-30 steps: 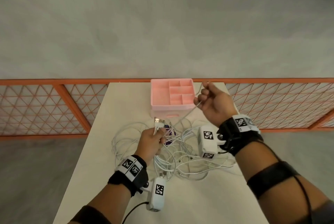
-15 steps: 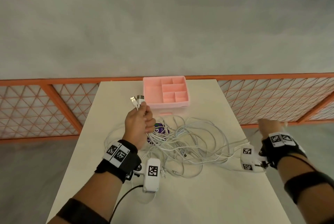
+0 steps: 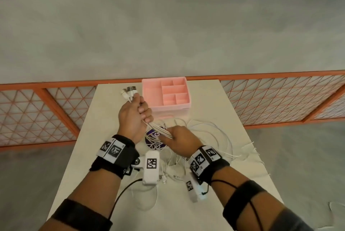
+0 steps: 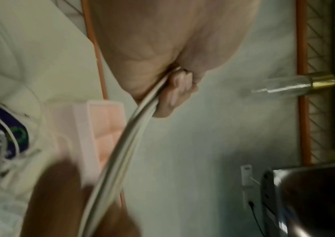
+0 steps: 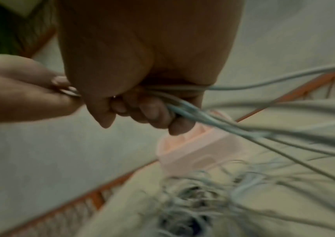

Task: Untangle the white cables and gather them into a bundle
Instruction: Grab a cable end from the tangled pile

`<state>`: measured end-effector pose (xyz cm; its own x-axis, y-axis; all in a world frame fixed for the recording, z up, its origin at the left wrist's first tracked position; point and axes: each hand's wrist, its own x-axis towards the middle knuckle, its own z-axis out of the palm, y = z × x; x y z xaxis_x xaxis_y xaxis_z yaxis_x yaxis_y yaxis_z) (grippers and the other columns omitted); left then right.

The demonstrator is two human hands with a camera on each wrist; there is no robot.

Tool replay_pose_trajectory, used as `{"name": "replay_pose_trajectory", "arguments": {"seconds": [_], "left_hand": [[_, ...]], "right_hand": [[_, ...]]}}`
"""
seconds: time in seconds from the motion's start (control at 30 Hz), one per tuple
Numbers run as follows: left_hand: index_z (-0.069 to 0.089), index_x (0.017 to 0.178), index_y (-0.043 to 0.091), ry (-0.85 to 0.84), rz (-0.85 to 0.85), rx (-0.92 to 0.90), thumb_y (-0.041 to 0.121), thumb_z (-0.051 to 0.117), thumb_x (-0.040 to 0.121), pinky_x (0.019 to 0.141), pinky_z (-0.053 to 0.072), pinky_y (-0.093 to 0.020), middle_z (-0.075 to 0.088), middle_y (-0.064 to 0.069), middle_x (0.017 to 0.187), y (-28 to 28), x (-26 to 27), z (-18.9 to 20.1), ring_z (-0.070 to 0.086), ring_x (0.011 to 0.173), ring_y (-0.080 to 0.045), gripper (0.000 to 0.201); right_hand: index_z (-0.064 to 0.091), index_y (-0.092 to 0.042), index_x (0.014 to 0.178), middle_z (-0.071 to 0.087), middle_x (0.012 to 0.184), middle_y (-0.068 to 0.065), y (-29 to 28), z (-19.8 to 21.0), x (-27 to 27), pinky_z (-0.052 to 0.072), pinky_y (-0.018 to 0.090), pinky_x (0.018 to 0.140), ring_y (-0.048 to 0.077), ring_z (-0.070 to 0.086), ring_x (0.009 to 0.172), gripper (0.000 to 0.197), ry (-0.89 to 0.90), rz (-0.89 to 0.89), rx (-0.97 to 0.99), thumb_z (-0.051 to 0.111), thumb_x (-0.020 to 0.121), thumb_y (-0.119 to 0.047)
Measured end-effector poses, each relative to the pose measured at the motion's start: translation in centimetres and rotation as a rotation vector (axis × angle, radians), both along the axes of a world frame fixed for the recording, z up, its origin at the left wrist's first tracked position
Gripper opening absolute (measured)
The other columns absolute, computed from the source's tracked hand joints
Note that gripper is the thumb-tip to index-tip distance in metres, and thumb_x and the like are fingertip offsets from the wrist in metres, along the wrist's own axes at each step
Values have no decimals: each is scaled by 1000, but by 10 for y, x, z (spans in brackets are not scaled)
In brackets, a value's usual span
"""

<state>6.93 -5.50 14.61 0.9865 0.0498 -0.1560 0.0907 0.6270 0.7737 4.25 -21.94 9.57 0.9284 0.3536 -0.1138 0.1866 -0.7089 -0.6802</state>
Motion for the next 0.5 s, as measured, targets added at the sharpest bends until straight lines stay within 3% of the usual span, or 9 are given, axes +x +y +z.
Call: {"name": "replay_pose_trajectory", "arguments": {"seconds": [0.07, 0.13, 0.33, 0.4, 0.5], "left_hand": [[50, 80, 16, 44, 55, 29, 29, 39, 108, 48, 39, -24, 35, 5, 56, 26, 2, -15, 32, 45, -10, 33], [49, 78, 17, 118, 97, 35, 30, 37, 108, 50, 40, -25, 35, 6, 54, 44, 3, -32, 32, 43, -10, 35], [44, 73, 18, 306, 133, 86, 31, 37, 108, 36, 20, -15, 28, 8, 51, 59, -7, -73, 22, 36, -6, 38], [44, 73, 18, 350, 87, 90, 30, 37, 108, 35, 17, -15, 28, 7, 51, 60, -11, -82, 21, 35, -5, 38], [49, 76, 16, 398, -79, 113, 30, 38, 108, 33, 19, -15, 31, 9, 48, 51, -21, -94, 22, 35, -5, 36]], "right_hand": [[49, -25, 63, 58, 71, -2, -25, -23, 1, 41, 29, 63, 22, 61, 71, 41, 48, -58, -186, 50, 95, -51], [48, -23, 63, 59, 76, 2, -56, -46, -2, 42, 30, 66, 28, 63, 81, 45, 87, -115, -343, 47, 96, -53], [59, -23, 82, 67, 94, 4, -124, -72, -12, 50, 32, 76, 26, 65, 91, 33, 169, -216, -630, 47, 96, -51], [64, -22, 86, 68, 91, 3, -148, -71, -15, 51, 31, 76, 24, 65, 87, 27, 188, -317, -677, 49, 95, -43], [60, -20, 77, 64, 80, 1, -184, -66, -12, 50, 29, 70, 24, 64, 79, 17, 134, -499, -753, 52, 90, -29]]}}
